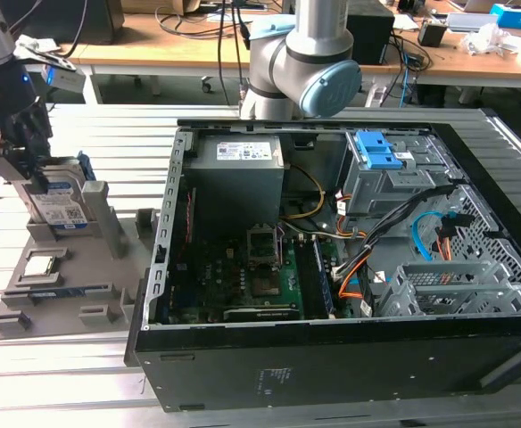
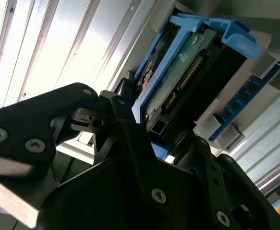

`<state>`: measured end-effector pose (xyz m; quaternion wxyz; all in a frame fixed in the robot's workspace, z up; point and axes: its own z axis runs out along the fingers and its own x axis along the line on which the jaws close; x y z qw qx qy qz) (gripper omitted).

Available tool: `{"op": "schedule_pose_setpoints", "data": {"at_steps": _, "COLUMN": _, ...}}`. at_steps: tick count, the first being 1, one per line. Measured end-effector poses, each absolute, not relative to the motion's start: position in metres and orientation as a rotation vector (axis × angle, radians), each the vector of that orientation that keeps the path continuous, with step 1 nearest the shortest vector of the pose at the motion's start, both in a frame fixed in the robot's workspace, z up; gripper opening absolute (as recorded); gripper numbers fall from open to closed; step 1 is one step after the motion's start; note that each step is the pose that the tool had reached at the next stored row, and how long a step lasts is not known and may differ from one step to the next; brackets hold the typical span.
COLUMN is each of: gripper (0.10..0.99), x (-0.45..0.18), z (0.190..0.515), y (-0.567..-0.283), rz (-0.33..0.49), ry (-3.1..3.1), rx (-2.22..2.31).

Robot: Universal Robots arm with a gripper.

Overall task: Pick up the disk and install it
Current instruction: 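Pick up the disk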

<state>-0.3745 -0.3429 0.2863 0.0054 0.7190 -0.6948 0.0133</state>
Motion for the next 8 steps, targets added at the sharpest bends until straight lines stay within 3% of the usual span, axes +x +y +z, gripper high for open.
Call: {"op": "schedule_pose_setpoints", "data": {"at_steps": 8, "gripper": 0.541, "x": -0.3747, "z": 0.2860, "y": -0.3423, "rz": 0.036, "ry": -2.180, "rx": 2.252}}
